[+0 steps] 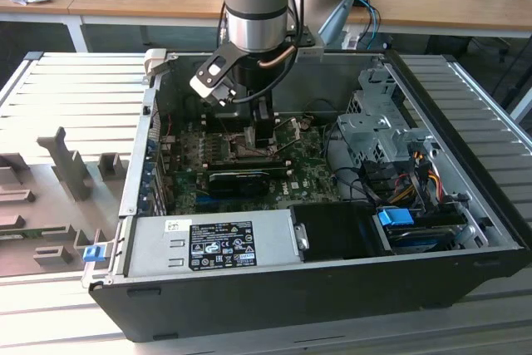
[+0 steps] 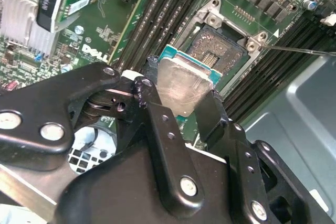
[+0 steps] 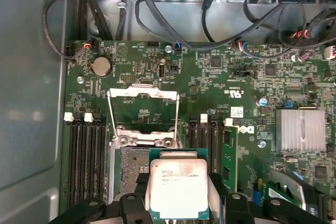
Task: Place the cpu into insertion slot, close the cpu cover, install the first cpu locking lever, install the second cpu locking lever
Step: 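Place the cpu into insertion slot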
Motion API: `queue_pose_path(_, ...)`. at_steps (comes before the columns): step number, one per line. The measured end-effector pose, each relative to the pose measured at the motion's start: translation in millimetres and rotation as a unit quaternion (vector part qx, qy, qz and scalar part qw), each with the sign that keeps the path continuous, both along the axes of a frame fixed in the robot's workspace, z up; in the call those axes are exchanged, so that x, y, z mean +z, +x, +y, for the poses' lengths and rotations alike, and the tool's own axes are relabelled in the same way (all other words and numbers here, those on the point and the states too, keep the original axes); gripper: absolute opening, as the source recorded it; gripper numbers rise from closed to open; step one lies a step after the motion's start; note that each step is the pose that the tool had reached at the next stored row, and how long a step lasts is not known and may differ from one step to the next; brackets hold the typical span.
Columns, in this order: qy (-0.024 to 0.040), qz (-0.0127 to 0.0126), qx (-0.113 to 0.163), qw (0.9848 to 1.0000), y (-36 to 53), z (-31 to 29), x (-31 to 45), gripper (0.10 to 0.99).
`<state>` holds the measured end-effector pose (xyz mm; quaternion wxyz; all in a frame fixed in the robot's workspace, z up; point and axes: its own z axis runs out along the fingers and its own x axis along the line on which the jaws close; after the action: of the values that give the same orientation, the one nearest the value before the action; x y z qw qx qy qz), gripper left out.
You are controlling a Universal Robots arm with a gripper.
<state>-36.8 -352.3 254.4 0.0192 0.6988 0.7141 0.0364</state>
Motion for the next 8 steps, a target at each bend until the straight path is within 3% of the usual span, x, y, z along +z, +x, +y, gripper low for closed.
queue_pose_path(4,0.0,0.0004,0.0,1.0,-0.1,7.8,-7.5,0.525)
queue_pose_path(8,0.0001,0.0003,-0.007,1.0,-0.7,11.0,-10.8,0.525)
